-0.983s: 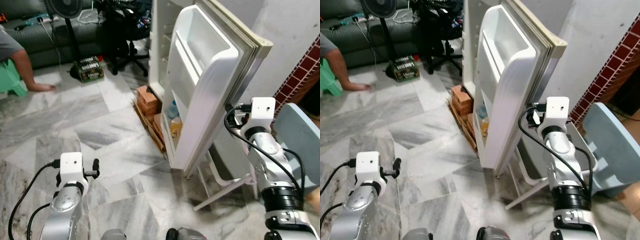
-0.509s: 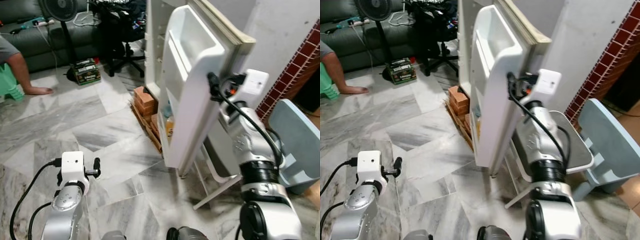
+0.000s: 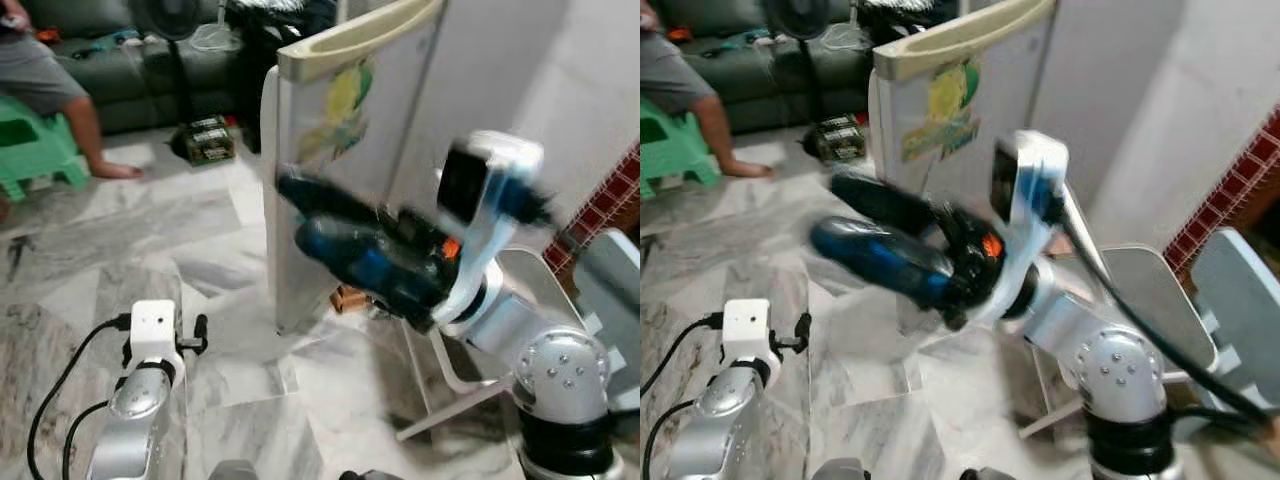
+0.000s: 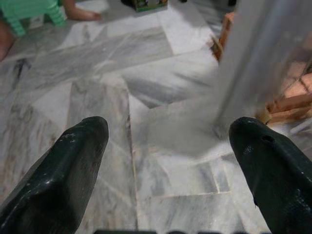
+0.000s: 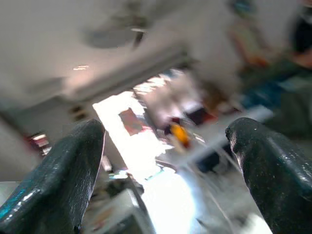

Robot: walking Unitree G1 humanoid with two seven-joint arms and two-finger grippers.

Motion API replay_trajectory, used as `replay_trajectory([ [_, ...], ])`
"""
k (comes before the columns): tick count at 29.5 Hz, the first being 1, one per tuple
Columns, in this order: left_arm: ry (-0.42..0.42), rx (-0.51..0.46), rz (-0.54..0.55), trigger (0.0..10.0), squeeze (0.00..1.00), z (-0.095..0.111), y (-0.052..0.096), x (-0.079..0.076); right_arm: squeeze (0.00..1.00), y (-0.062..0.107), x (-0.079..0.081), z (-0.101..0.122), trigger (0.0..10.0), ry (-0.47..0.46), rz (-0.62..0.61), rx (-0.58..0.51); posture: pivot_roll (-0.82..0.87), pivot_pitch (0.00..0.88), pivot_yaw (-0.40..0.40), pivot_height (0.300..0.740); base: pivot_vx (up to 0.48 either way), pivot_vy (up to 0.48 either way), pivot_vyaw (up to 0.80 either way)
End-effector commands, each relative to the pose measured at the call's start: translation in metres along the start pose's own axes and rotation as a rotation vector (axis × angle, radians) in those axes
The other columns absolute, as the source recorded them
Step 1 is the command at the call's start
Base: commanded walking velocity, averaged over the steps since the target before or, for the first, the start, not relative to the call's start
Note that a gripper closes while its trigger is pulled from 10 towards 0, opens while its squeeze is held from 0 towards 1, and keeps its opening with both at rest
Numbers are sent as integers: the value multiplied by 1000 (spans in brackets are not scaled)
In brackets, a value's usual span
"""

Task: Restocking fridge

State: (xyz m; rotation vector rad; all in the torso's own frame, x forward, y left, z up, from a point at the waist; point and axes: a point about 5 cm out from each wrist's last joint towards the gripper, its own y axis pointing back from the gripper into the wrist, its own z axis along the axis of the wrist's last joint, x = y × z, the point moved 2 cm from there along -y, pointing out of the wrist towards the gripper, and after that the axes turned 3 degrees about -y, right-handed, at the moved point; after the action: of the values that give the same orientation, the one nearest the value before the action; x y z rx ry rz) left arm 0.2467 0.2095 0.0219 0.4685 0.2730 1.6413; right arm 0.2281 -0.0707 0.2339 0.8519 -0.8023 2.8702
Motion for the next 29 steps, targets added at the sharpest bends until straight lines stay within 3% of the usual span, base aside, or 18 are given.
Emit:
replay_trajectory([
  [1,-13,-27,-12,10000,0,7,-4,-3,0,10,-17,-2,10000,64,-83,54,106,0,-12,740,0,0,0],
  [2,-13,-27,-12,10000,0,7,-4,-3,0,10,-17,-2,10000,64,-83,54,106,0,-12,740,0,0,0],
  [6,-21,-68,16,10000,0,15,-8,4,0,28,-49,-19,10000,120,-323,157,111,0,-15,740,0,0,0],
  [7,-19,-75,34,10000,0,18,-9,9,0,39,-76,-25,10000,216,-545,207,113,0,-15,740,0,0,0],
  [10,-8,-74,54,10000,0,19,-9,13,0,58,-106,-26,10000,370,-806,273,119,0,-19,740,0,0,0],
  [12,-5,-80,56,10000,0,17,-7,15,0,73,-122,-18,10000,459,-970,249,121,0,-20,740,0,0,0],
  [14,-3,-87,54,10000,0,16,-5,15,0,82,-131,-5,10000,490,-1087,145,121,0,-20,740,0,0,0],
  [21,2,-103,25,10000,0,15,-3,10,0,84,-137,2,10000,588,-1164,119,122,0,-23,740,198,0,656],
  [29,26,-108,6,10000,0,15,-3,6,0,78,-144,0,10000,651,-1186,91,118,0,-26,740,419,0,0],
])
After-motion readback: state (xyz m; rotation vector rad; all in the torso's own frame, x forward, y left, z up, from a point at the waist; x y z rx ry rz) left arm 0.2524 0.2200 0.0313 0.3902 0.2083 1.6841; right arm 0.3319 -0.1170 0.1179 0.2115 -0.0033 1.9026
